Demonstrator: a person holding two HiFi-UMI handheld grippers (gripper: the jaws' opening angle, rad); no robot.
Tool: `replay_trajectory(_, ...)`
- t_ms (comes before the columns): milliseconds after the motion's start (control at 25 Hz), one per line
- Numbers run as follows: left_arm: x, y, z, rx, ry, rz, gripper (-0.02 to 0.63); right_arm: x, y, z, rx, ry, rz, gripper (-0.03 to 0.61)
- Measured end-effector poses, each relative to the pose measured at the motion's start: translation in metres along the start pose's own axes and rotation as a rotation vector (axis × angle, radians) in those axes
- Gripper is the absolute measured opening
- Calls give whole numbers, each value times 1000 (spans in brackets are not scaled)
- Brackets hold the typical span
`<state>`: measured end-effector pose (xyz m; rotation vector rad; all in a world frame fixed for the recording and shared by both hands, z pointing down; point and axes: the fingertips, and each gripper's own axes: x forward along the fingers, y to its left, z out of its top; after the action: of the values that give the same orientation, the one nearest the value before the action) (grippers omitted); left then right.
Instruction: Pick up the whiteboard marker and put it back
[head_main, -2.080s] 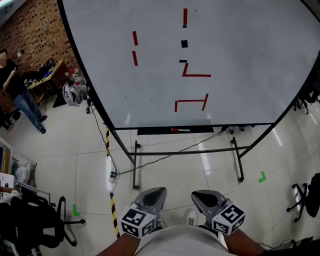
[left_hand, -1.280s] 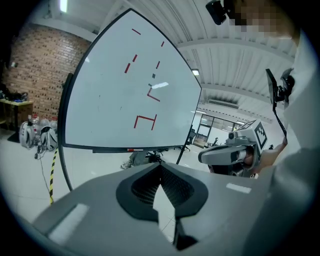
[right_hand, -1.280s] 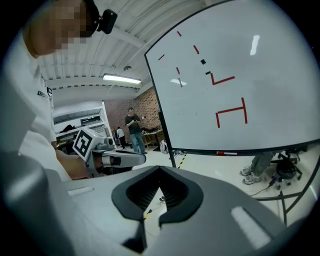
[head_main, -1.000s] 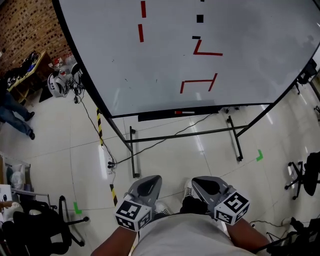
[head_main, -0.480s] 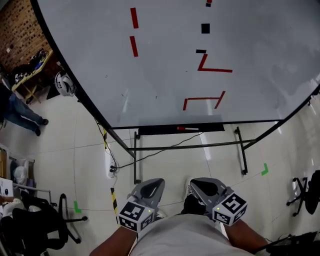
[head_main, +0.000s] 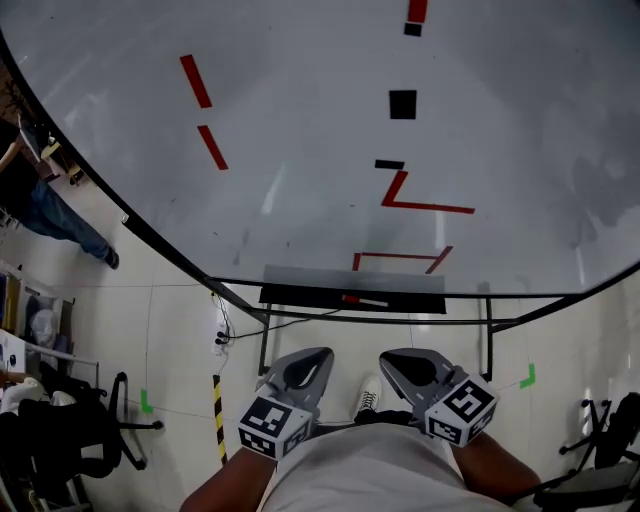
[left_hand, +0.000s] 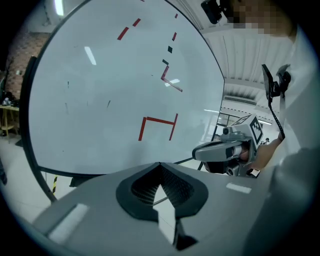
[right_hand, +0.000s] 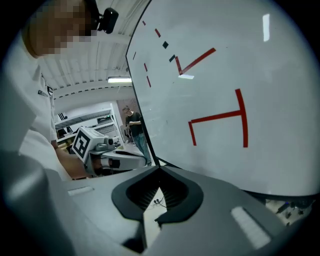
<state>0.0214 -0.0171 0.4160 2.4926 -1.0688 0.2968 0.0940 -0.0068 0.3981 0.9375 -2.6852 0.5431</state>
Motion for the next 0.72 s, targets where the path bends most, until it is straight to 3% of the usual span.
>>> replay_trajectory(280,38,11,14,-10,-15,81,17,4,-46,-3,-14,44,46,2)
replay_trajectory(720,38,33,19,19,76,-13,17,30,-44,8,-5,54,-31,2)
